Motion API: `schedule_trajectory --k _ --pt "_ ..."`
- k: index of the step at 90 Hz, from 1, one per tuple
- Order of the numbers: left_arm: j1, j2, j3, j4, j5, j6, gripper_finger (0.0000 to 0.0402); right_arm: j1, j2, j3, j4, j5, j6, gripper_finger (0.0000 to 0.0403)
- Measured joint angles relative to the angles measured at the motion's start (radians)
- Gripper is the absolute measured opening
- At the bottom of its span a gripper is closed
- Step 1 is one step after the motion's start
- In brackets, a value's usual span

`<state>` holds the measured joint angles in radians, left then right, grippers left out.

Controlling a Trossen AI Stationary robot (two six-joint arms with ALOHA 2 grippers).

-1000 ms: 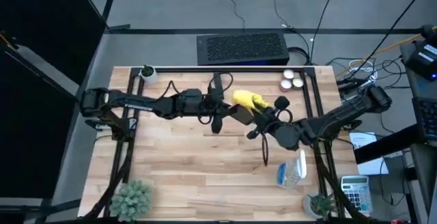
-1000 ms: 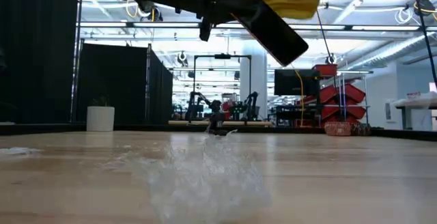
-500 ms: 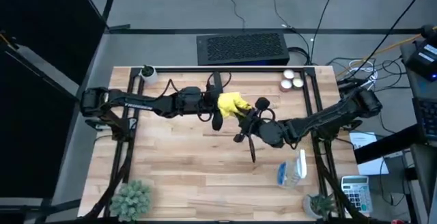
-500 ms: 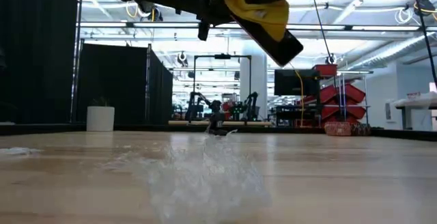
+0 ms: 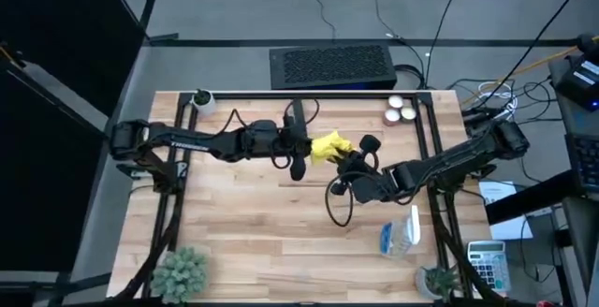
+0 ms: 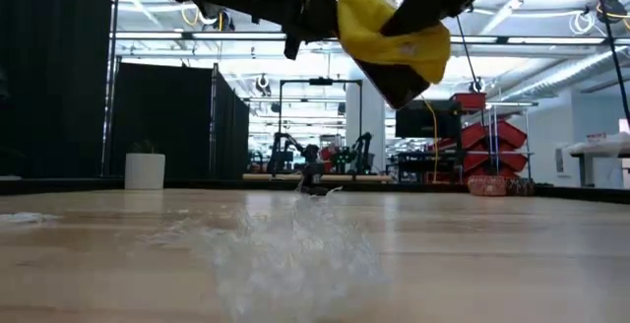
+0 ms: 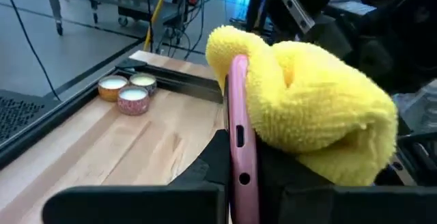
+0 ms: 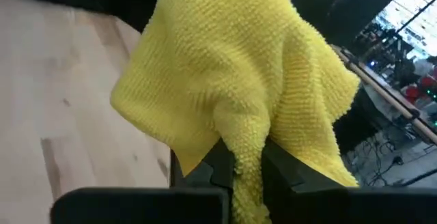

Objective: Apply microfiber cloth
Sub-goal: Wipe the cellphone with a yellow microfiber cloth

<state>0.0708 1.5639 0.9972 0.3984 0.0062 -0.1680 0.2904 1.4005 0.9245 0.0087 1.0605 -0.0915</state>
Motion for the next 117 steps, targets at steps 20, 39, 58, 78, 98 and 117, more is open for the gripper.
schedule_trajectory --k 20,39,58,78,98,117 --pt "-0.005 0.0 0.002 -0.001 -0.012 -0.009 0.001 -0.053 -0.003 0.0 0.225 -0.102 -0.167 0.0015" --pt "-0.005 0.004 -0.002 -0.022 -0.013 -0.009 0.001 -0.07 0.019 0.0 0.248 -0.175 -0.119 0.0015" --pt "-0.005 0.016 -0.003 -0.033 -0.002 -0.005 0.001 -0.072 0.031 0.007 0.139 -0.186 -0.077 0.0015" --pt "-0.006 -0.046 -0.004 -0.037 -0.035 0.038 0.001 -0.037 0.025 0.005 -0.259 -0.132 0.233 0.0015" --pt "-0.01 -0.093 0.002 -0.029 -0.033 0.056 0.001 0.019 0.028 0.002 -0.49 -0.126 0.462 0.0015" --pt "-0.012 -0.095 0.002 -0.039 -0.044 0.038 0.001 0.081 0.018 0.0 -0.119 -0.137 0.261 0.0015"
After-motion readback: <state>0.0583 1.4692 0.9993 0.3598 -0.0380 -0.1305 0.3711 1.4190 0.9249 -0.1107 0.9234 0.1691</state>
